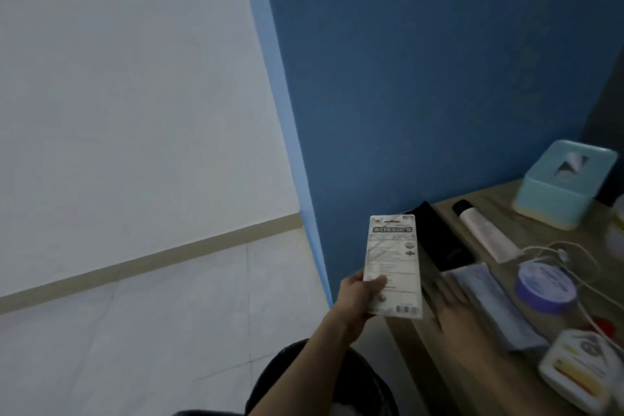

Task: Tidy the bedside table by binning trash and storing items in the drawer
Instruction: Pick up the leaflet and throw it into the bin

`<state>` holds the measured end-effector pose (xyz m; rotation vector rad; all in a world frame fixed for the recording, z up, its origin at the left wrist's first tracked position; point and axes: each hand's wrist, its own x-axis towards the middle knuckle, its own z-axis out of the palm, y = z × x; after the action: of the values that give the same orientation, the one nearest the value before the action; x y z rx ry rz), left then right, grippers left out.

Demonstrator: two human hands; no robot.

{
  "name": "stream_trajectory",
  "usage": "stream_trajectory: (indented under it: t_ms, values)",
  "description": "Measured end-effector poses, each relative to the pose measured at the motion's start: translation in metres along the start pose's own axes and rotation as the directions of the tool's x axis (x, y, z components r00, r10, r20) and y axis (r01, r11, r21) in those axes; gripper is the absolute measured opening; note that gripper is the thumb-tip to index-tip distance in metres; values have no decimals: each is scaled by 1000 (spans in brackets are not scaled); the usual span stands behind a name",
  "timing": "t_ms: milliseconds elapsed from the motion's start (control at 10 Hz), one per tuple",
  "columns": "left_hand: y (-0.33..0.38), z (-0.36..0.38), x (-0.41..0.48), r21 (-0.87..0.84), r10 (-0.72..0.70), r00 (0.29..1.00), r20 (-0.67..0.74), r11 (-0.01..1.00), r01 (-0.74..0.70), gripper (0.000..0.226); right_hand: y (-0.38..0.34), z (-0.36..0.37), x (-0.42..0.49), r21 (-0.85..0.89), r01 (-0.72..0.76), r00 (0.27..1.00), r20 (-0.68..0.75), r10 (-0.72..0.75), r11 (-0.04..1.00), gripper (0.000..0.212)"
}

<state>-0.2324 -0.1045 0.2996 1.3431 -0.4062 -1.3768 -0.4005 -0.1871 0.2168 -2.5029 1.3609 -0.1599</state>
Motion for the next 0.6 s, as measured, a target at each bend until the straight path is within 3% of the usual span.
stream_trajectory:
  t_ms: [100, 200, 300, 400, 500, 600]
  values:
    - [-7, -12, -8, 9, -2, 1000, -16, 1000, 2, 17, -12, -6, 2, 30, 6, 990, -139, -1, 1000, 54]
    - [-16, -28, -16, -43, 25, 998, -50, 999, -27, 17, -57, -30, -15, 282, 57, 987, -162, -11, 958, 44]
    - [-26, -49, -25, -124, 17, 993, -118, 992, -31, 14, -75, -10, -17, 485, 47, 998, -60, -20, 873, 36]
    - [-58, -99, -43, -203, -65, 963, -261, 979, 11, 16, -101, 60, -36, 477, -134, 971, 240, 18, 869, 38]
    - [-104, -150, -65, -192, -195, 912, -360, 972, 132, 22, -110, 134, -65, 257, -350, 805, 575, 149, 901, 61]
    - [-132, -169, -74, -157, -278, 863, -421, 960, 232, 23, -118, 150, -76, 88, -365, 750, 617, 237, 927, 65]
